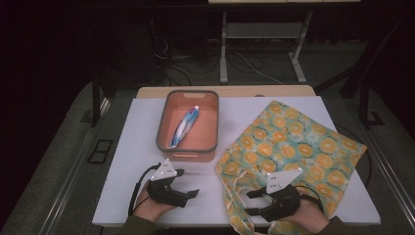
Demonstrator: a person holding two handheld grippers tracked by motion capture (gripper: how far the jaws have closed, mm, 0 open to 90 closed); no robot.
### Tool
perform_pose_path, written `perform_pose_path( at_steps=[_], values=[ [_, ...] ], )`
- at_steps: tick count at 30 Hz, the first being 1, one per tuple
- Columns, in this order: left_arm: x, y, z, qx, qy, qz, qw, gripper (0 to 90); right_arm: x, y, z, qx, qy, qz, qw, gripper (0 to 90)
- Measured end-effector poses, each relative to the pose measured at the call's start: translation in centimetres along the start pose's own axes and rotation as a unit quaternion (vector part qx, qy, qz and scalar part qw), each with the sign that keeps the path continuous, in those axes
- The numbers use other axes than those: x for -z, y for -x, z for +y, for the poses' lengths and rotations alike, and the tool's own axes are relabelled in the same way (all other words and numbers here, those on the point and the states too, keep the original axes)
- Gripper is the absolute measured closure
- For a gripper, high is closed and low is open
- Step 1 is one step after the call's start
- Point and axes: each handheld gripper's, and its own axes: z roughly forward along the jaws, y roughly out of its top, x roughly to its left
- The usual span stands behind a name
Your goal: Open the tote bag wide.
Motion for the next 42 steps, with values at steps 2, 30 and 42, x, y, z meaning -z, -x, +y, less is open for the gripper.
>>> perform_pose_path(
  at_steps=[2, 30, 42],
  values=[
    [0.0, 0.0, 0.0, 0.000, 0.000, 0.000, 1.0000, 10.2, -0.7, -0.3, 0.0, 0.007, -0.015, 0.006, 0.9998, 55.4],
    [0.1, -0.1, 0.0, 0.002, 0.000, 0.003, 1.0000, 10.4, 8.1, 7.8, 0.3, -0.068, 0.086, -0.115, 0.9874, 88.4],
    [0.1, -0.2, -0.1, 0.004, -0.002, 0.004, 1.0000, 10.5, 7.6, 15.5, -2.7, -0.160, 0.031, -0.207, 0.9646, 88.4]
  ],
)
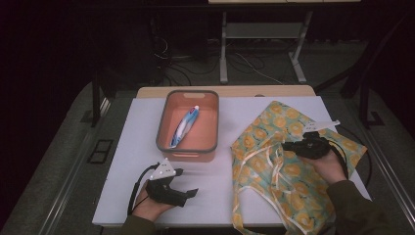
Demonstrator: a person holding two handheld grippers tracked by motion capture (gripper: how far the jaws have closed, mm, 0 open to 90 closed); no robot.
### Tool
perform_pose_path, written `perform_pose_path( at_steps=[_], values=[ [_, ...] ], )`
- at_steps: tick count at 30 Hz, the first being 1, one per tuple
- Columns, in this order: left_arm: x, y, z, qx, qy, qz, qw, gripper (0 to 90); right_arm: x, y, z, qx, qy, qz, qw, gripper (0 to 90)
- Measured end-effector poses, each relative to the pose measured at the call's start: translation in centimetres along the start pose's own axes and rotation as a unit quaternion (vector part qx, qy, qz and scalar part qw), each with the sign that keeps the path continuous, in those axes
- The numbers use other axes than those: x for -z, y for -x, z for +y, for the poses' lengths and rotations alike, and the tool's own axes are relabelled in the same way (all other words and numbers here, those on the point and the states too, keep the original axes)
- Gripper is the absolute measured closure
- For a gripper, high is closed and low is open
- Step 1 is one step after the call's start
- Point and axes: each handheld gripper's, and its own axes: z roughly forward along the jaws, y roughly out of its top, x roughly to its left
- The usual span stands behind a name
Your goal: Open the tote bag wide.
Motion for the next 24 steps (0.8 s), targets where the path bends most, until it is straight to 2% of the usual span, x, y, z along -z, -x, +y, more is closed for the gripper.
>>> perform_pose_path(
  at_steps=[2, 5, 9, 10, 11, 14, 15, 18, 20, 24],
  values=[
    [0.0, 0.0, 0.0, 0.000, 0.000, 0.000, 1.0000, 10.5, -1.2, 0.8, -0.5, -0.013, -0.025, -0.010, 0.9996, 88.3],
    [0.1, 0.0, 0.0, 0.000, 0.001, 0.000, 1.0000, 10.5, -1.9, 1.0, -0.9, -0.018, -0.041, -0.012, 0.9989, 86.4],
    [0.1, 0.0, 0.0, 0.000, 0.002, 0.000, 1.0000, 10.6, -0.6, 0.5, -0.5, -0.025, -0.012, -0.012, 0.9995, 64.2],
    [0.1, 0.0, 0.0, 0.000, 0.002, 0.000, 1.0000, 10.6, -0.6, 0.5, -0.5, -0.025, -0.012, -0.012, 0.9995, 64.2],
    [0.1, 0.1, 0.0, -0.001, 0.002, 0.000, 1.0000, 10.6, 0.4, 0.0, -0.2, -0.023, 0.008, -0.012, 0.9996, 53.2],
    [0.1, 0.0, 0.0, -0.001, 0.003, 0.000, 1.0000, 10.6, 1.9, -1.0, 0.0, -0.013, 0.025, -0.011, 0.9995, 43.7],
    [0.2, 0.0, 0.0, 0.000, 0.003, 0.000, 1.0000, 10.6, 2.4, -1.3, 0.1, -0.010, 0.028, -0.009, 0.9995, 42.9],
    [0.2, 0.1, 0.1, -0.001, 0.003, -0.001, 1.0000, 10.7, 3.8, -2.8, 0.0, 0.005, 0.035, 0.015, 0.9993, 42.3],
    [0.2, 0.1, 0.1, -0.001, 0.003, -0.001, 1.0000, 10.7, 4.3, -4.0, -0.4, 0.021, 0.031, 0.030, 0.9989, 41.6],
    [0.2, 0.1, 0.1, -0.001, 0.003, -0.001, 1.0000, 10.8, 4.5, -5.8, -1.9, 0.036, 0.009, 0.056, 0.9977, 38.9]
  ],
)
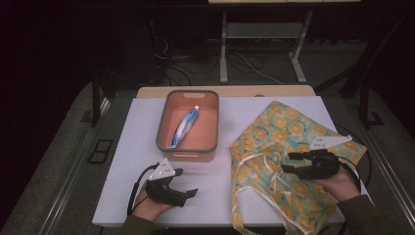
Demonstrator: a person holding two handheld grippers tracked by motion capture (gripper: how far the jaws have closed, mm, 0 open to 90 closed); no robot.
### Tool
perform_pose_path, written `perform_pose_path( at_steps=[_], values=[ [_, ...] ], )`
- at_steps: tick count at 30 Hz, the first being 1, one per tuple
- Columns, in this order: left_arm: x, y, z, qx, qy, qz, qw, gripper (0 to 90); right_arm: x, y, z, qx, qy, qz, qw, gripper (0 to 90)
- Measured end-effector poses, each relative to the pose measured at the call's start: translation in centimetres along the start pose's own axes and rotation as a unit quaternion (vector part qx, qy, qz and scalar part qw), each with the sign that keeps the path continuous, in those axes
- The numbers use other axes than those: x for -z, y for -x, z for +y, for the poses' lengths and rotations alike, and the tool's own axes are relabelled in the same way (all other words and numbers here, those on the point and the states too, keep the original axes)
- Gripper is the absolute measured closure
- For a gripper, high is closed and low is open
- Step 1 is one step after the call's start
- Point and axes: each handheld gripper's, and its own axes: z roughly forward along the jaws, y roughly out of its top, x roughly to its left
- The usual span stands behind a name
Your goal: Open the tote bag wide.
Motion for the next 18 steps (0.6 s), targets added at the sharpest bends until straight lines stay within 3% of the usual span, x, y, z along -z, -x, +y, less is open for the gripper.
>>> perform_pose_path(
  at_steps=[4, 8, 12, 13, 14, 15, 18],
  values=[
    [0.0, 0.0, 0.0, 0.000, 0.000, 0.000, 1.0000, 10.9, -0.1, -1.2, -1.4, 0.007, -0.026, 0.010, 0.9996, 39.0],
    [-0.1, 0.0, 0.0, 0.000, -0.001, 0.000, 1.0000, 11.0, -0.9, -1.5, -2.8, 0.009, -0.068, 0.019, 0.9975, 46.9],
    [-0.1, 0.1, 0.0, 0.000, -0.002, 0.000, 1.0000, 11.1, -1.9, -1.3, -3.2, 0.012, -0.095, 0.039, 0.9946, 72.6],
    [-0.1, 0.1, 0.0, 0.000, -0.002, 0.000, 1.0000, 11.1, -1.9, -1.3, -3.2, 0.012, -0.095, 0.039, 0.9946, 72.6],
    [-0.1, 0.0, 0.0, 0.001, -0.001, -0.001, 1.0000, 11.1, -2.1, -1.5, -3.1, 0.020, -0.101, 0.045, 0.9936, 84.9],
    [-0.1, 0.0, 0.0, 0.001, -0.002, 0.000, 1.0000, 11.1, -2.0, -1.5, -3.0, 0.026, -0.101, 0.041, 0.9937, 88.9],
    [-0.2, -0.1, 0.0, 0.003, -0.001, -0.002, 1.0000, 11.1, -1.2, -1.0, -2.5, 0.028, -0.070, 0.024, 0.9968, 89.2]
  ],
)
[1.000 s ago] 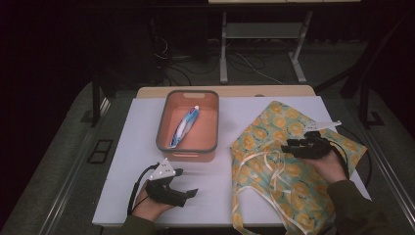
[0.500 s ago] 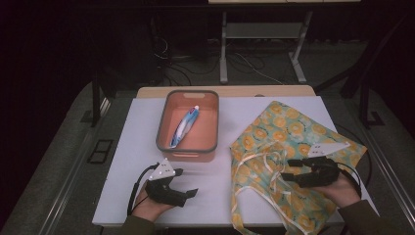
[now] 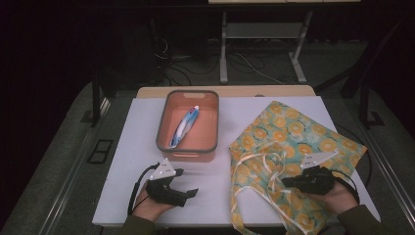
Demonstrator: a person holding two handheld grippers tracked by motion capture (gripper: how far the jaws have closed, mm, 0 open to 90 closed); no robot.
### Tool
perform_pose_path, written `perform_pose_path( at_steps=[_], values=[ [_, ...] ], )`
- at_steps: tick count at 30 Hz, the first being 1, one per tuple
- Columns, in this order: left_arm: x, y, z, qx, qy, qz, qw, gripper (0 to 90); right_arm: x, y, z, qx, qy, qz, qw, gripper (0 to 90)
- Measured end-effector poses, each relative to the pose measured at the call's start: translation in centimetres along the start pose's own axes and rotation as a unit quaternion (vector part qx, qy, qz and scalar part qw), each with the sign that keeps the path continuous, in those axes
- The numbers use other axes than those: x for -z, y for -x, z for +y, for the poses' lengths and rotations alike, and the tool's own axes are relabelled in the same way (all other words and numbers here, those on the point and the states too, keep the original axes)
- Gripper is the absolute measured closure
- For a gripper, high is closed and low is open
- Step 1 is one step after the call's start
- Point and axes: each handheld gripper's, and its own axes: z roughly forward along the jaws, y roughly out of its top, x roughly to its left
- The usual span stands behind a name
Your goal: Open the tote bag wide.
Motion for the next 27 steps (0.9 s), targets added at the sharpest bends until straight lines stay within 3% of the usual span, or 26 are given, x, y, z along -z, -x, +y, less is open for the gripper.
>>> perform_pose_path(
  at_steps=[4, 7, 11, 14, 16, 18, 22, 27],
  values=[
    [0.0, -0.1, 0.0, 0.002, 0.000, 0.001, 1.0000, 11.1, 1.5, 2.2, 0.6, -0.023, 0.034, -0.041, 0.9983, 89.2],
    [0.0, -0.1, 0.0, 0.002, 0.000, 0.002, 1.0000, 11.1, 1.8, 4.6, 0.6, -0.049, 0.043, -0.067, 0.9956, 89.2],
    [0.0, -0.1, -0.1, 0.003, -0.001, 0.002, 1.0000, 11.2, 1.2, 7.2, 0.0, -0.081, 0.027, -0.101, 0.9912, 89.2],
    [0.0, -0.1, 0.0, 0.001, -0.002, 0.002, 1.0000, 11.2, 0.2, 8.4, -0.8, -0.094, 0.000, -0.118, 0.9886, 89.1],
    [0.0, -0.1, 0.0, 0.001, -0.001, 0.002, 1.0000, 11.3, -0.3, 8.5, -1.2, -0.097, -0.016, -0.119, 0.9881, 88.2],
    [0.0, -0.1, 0.0, 0.001, -0.003, 0.002, 1.0000, 11.3, -0.1, 8.4, -1.1, -0.098, -0.012, -0.123, 0.9875, 79.7],
    [0.0, 0.0, 0.0, 0.000, -0.002, 0.002, 1.0000, 11.3, 1.5, 8.1, -0.7, -0.110, 0.038, -0.126, 0.9852, 66.2],
    [0.0, -0.1, 0.0, 0.000, -0.003, 0.002, 1.0000, 11.3, 4.3, 6.4, 1.0, -0.090, 0.090, -0.119, 0.9847, 59.0]
  ],
)
